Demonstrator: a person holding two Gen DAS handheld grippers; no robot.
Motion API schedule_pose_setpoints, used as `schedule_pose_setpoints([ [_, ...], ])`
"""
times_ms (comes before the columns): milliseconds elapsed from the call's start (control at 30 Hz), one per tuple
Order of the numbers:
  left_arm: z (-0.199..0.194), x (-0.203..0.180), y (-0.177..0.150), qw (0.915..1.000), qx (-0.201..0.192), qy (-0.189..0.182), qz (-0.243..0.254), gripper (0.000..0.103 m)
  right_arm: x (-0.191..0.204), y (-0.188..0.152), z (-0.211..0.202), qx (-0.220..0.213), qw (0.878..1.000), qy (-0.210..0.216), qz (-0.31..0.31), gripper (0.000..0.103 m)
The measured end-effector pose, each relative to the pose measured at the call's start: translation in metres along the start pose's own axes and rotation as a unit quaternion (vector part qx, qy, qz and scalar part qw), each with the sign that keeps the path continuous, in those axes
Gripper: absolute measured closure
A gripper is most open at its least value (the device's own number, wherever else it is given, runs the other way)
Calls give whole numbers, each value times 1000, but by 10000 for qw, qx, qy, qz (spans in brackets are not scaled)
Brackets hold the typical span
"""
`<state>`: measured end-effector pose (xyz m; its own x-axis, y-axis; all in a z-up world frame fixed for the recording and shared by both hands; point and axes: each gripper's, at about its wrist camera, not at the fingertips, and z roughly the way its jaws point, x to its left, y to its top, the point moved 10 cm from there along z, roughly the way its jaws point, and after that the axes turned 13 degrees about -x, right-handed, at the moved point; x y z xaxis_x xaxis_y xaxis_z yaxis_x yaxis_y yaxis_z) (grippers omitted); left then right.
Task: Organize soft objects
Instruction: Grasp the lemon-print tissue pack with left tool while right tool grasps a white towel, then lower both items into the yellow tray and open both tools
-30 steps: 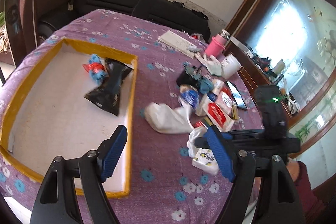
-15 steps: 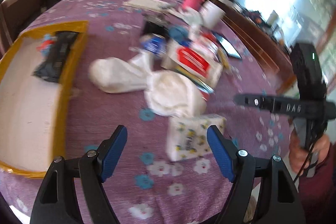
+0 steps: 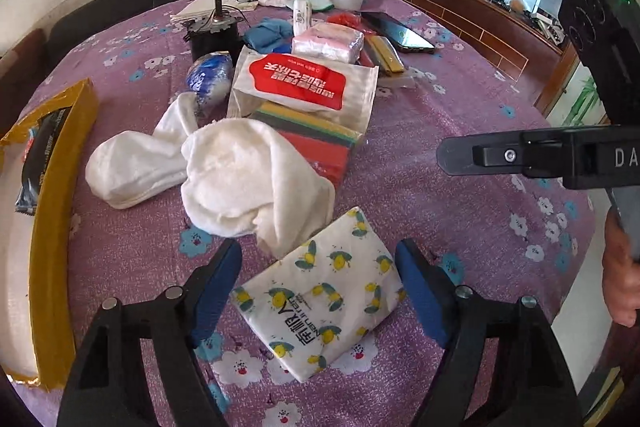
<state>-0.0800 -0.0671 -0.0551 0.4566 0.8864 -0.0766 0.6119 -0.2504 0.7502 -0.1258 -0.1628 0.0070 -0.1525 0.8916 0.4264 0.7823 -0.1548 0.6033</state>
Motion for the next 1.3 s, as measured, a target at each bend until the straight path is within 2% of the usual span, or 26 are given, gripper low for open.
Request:
schedule_pose_setpoints([
  [67, -7, 6, 0, 9998, -29, -38, -178, 34, 7, 0, 3, -17, 10000, 2, -92, 44],
  [167, -23, 24, 2, 9984, -170, -8, -538, 34, 22, 2, 7, -67, 9995, 50, -294, 44],
  [267, -51, 47, 4, 9944, -395, -31, -980, 34, 42, 4, 14, -105, 9985, 109, -534, 44],
  [400, -88, 76, 6, 9883, -723, 85, -1339, 34, 76, 7, 36, -135, 9953, 116, -954, 44],
  [500, -105, 95, 3, 9848, -876, 258, -1477, 34, 98, 10, 55, -253, 9894, -121, -1422, 44],
  [700, -126, 144, -11, 9743, -994, 574, -1936, 34, 123, 4, 92, -338, 9674, -772, -2387, 45],
  [733, -127, 150, -13, 9728, -1001, 604, -2000, 34, 123, 3, 98, -325, 9631, -934, -2502, 59],
  [767, -129, 156, -16, 9710, -1010, 638, -2071, 34, 121, 1, 101, -284, 9623, -997, -2514, 80],
  [800, -132, 163, -20, 9691, -1016, 678, -2143, 34, 119, 0, 101, -266, 9641, -989, -2450, 83],
  [900, -138, 178, -25, 9646, -1065, 740, -2296, 34, 117, 7, 88, -406, 9723, -828, -2145, 86],
  [1100, -148, 213, -25, 9528, -1224, 703, -2687, 34, 127, 31, 46, -705, 9783, -612, -1851, 86],
  [1200, -150, 235, -22, 9475, -1196, 702, -2881, 34, 146, 45, 37, -768, 9809, -347, -1751, 86],
  [1300, -151, 265, -11, 9448, -1157, 826, -2952, 34, 178, 51, 45, -668, 9841, 95, -1642, 86],
])
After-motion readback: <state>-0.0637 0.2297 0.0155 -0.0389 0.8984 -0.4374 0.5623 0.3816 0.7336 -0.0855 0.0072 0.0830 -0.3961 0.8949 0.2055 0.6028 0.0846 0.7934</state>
